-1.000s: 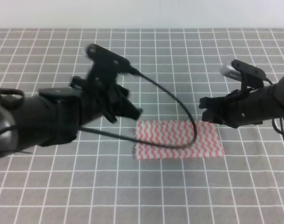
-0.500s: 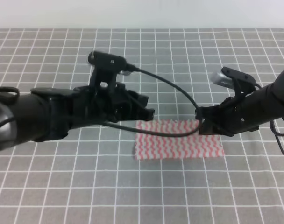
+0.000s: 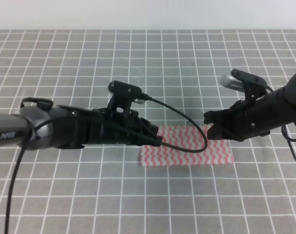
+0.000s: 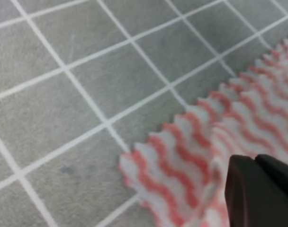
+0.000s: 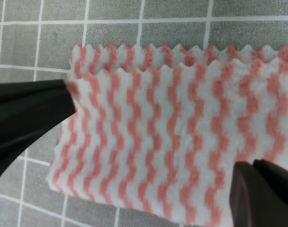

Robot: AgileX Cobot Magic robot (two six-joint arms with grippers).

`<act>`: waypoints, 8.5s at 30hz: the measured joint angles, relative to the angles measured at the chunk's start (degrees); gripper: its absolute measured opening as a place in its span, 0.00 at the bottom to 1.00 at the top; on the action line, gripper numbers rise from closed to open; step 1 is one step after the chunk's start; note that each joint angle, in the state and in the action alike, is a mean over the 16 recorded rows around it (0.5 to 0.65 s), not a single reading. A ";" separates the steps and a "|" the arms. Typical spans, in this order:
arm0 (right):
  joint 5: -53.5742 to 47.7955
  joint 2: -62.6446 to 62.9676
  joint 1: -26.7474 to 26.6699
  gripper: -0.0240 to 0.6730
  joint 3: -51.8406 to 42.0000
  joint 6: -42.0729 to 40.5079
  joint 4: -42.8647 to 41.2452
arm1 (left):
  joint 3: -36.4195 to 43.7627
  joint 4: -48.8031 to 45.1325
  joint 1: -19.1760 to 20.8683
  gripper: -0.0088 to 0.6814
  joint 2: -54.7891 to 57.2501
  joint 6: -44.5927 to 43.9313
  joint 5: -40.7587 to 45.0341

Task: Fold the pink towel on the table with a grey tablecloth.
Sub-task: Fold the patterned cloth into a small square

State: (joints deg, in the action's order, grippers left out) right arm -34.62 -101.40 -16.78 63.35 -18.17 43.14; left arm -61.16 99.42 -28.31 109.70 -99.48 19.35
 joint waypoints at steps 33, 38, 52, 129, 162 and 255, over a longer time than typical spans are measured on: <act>1.36 -0.07 0.00 0.01 0.00 -0.01 -0.37 | -4.74 0.80 0.33 0.01 4.31 -1.70 8.25; 1.30 -0.15 -0.01 0.01 0.01 -0.02 -0.36 | -6.14 0.65 0.33 0.01 6.77 -1.70 8.88; 1.54 -0.26 0.00 0.01 0.01 -0.01 -0.68 | -9.16 0.10 0.86 0.01 6.64 -1.34 5.03; 0.53 -5.41 5.02 0.33 0.02 0.98 -0.71 | -9.50 -35.39 4.52 0.01 7.18 41.45 17.18; 1.32 -7.98 5.46 0.33 0.54 -1.31 1.21 | -9.37 -35.92 4.50 0.01 7.09 41.43 18.40; -2.59 -10.59 -5.27 0.02 10.06 -6.00 12.63 | -13.32 -40.60 7.92 0.01 5.25 42.34 26.28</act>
State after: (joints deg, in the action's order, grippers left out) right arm -37.21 -112.00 -22.05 73.41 -24.17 55.78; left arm -74.47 58.81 -20.39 114.96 -57.14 45.63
